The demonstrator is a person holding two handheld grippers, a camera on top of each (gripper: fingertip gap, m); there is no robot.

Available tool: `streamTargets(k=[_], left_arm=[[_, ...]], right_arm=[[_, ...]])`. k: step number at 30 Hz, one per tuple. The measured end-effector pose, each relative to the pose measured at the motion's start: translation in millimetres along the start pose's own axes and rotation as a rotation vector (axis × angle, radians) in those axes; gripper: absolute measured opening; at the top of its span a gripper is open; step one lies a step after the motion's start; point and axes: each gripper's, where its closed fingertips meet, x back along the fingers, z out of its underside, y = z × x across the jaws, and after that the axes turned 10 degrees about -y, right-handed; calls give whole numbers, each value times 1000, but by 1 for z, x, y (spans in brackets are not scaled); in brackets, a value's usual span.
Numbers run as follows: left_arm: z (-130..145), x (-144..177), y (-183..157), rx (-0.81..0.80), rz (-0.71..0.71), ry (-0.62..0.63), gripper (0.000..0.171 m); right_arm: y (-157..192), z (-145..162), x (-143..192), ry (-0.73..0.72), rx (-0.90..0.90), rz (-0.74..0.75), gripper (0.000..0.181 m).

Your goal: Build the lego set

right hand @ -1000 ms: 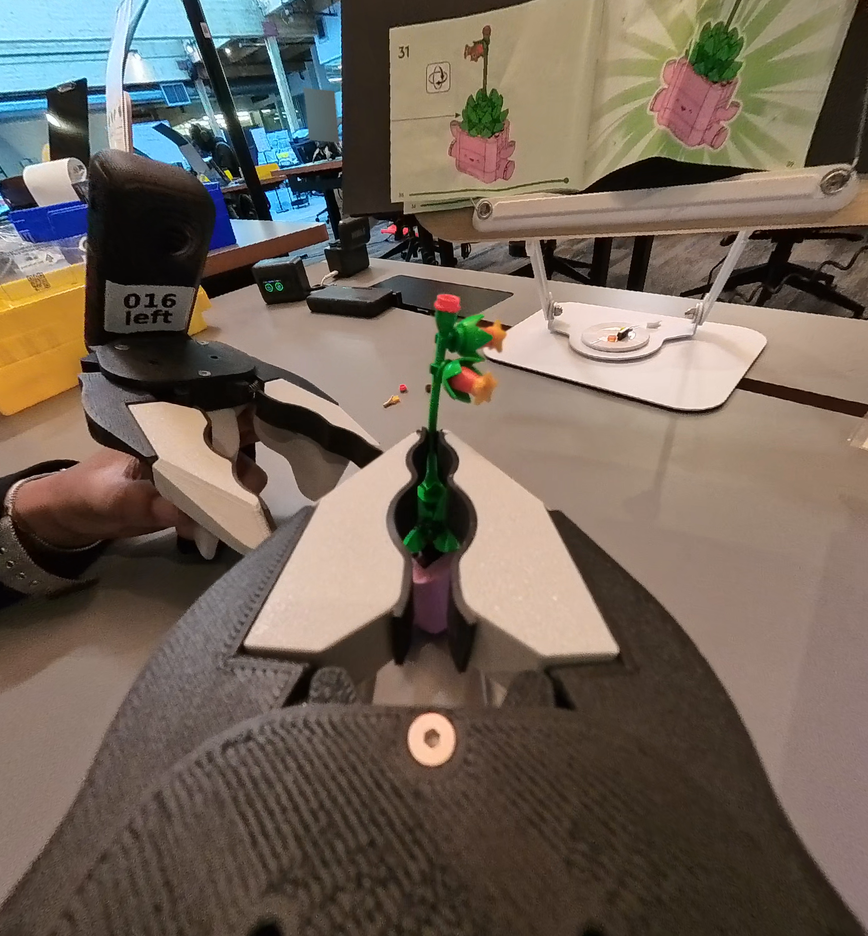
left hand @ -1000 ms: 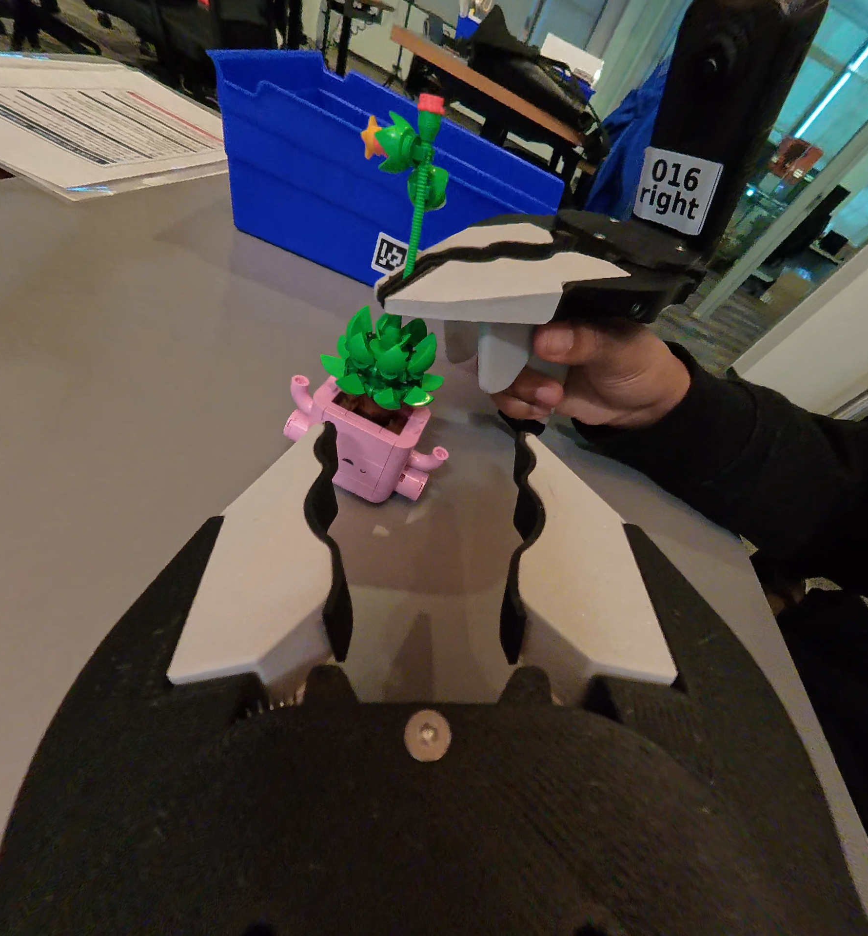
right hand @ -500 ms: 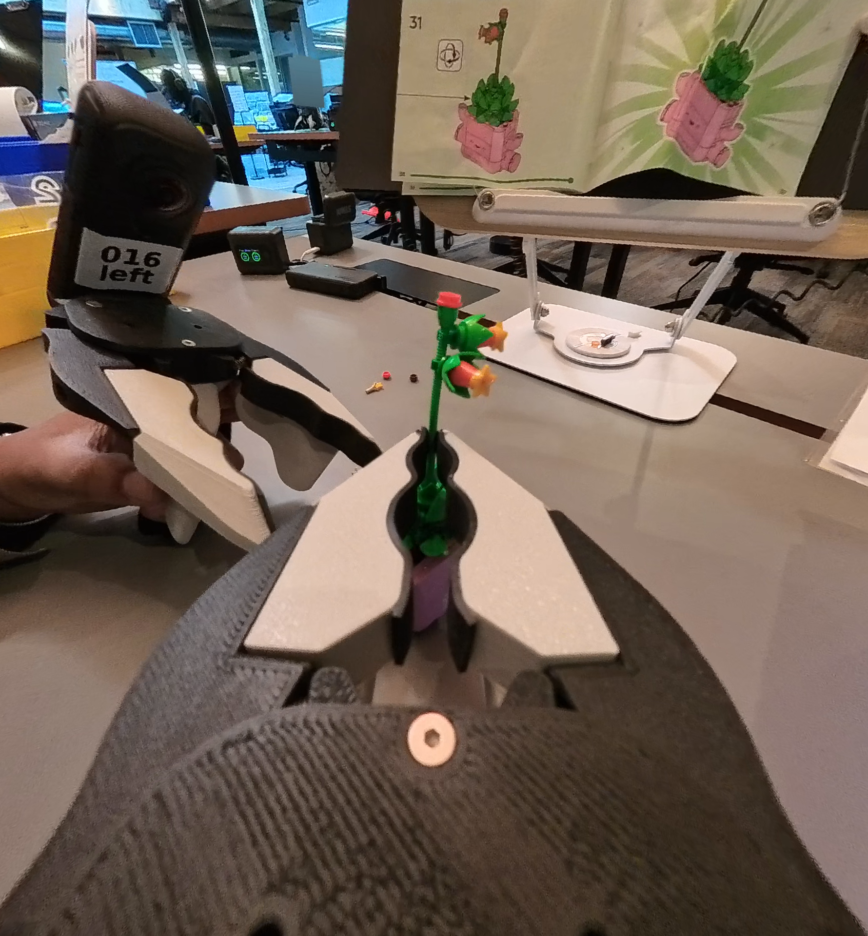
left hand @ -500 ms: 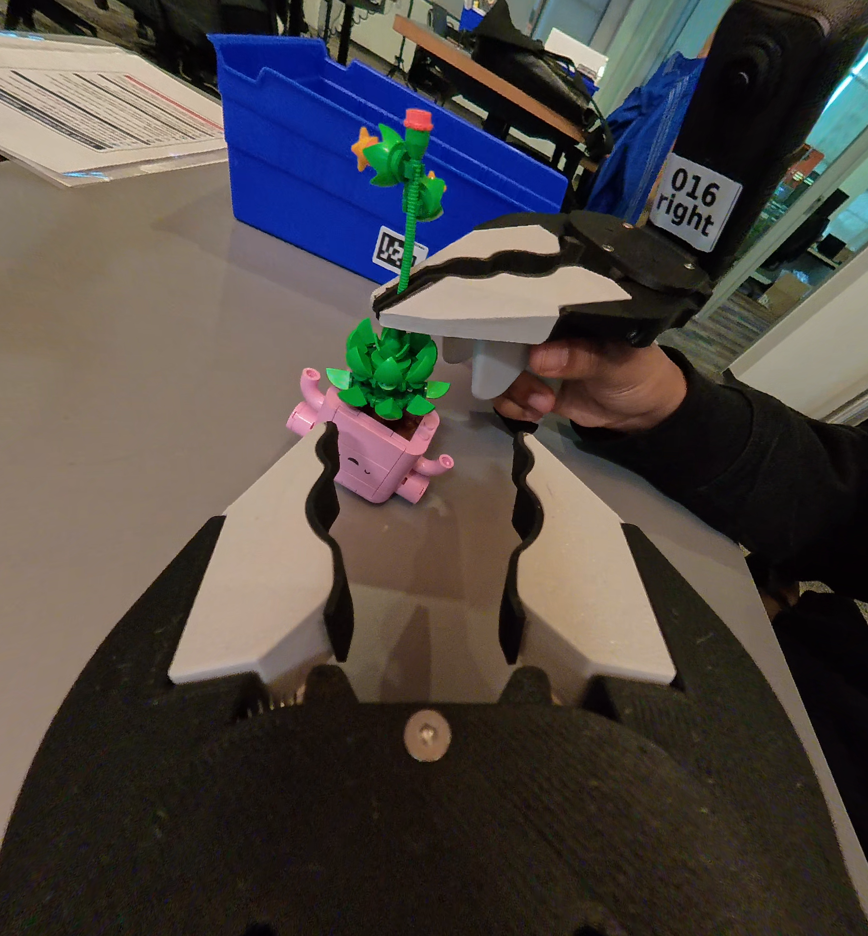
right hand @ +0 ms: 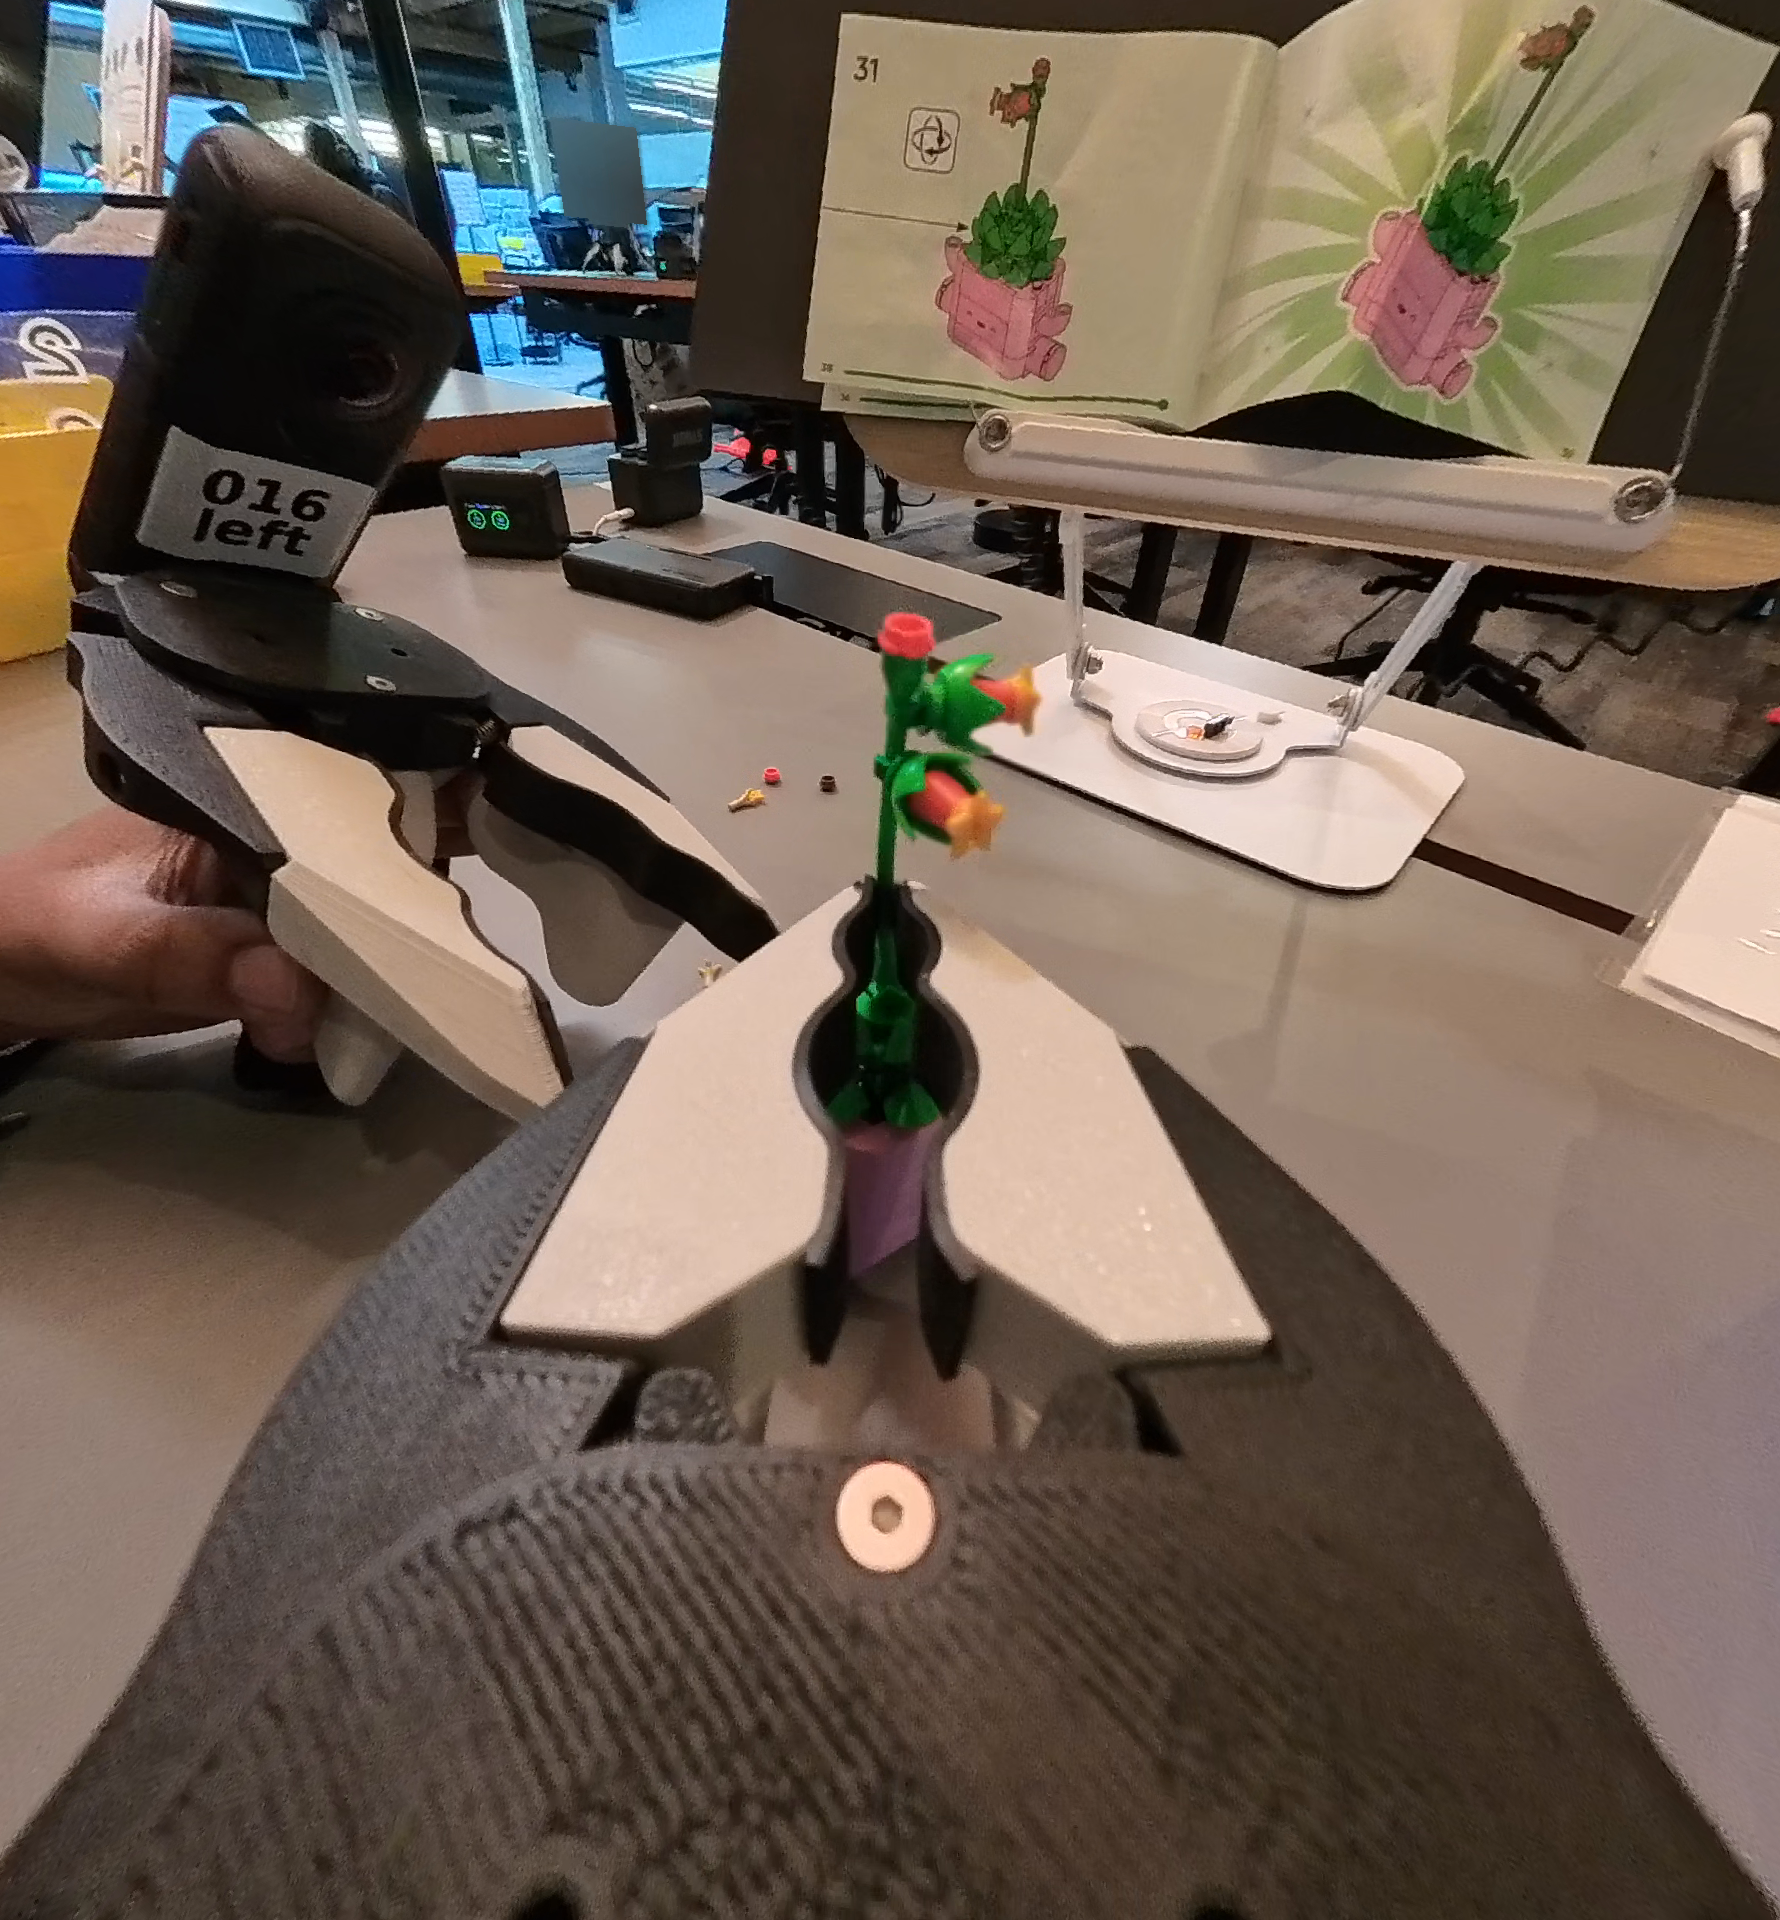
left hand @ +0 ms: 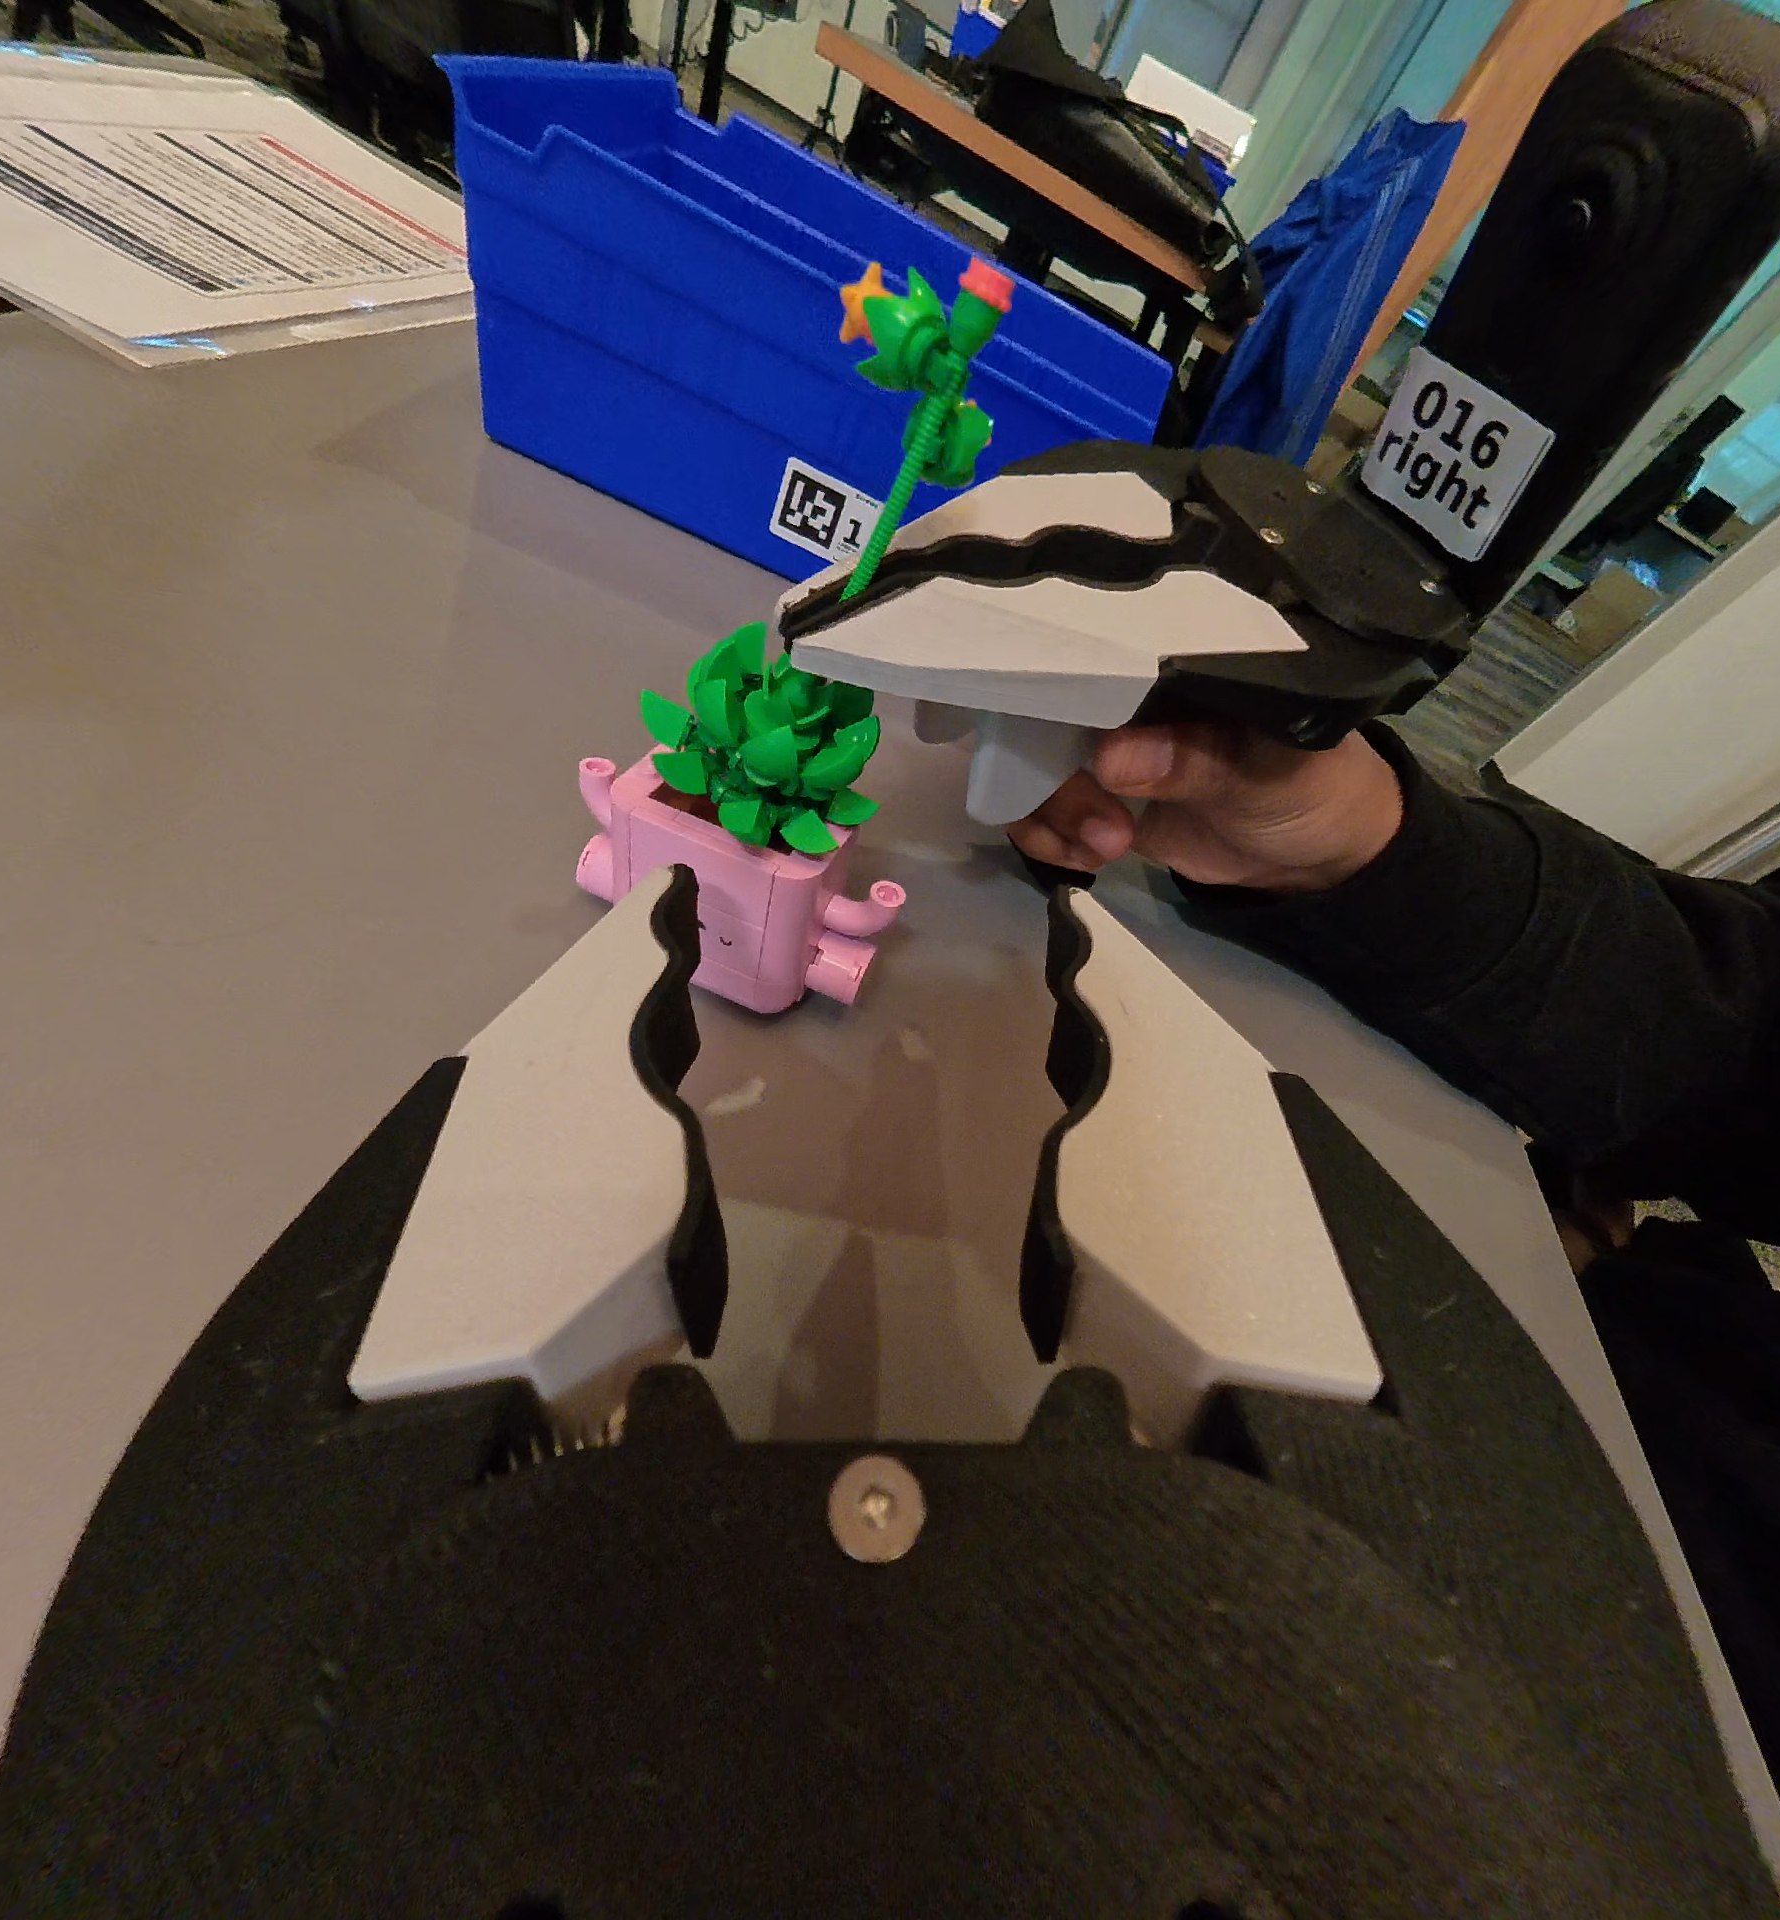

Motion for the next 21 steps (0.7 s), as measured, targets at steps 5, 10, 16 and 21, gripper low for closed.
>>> streamTargets(k=[5,10,16,21], left_arm=[[0,0,0,0,0,3,65],[1,0,0,0,0,6,65],[1,-1,0,-12,-11,12,65],[-3,-2,16,-110,-76,28,76]], right_arm=[[-1,0,-1,3,-3,8,1],[-3,1,-2,13,-20,15,0],[-5,0,-4,27,-133,-7,1],[-7,0,-3,35,-170,-23,0]])
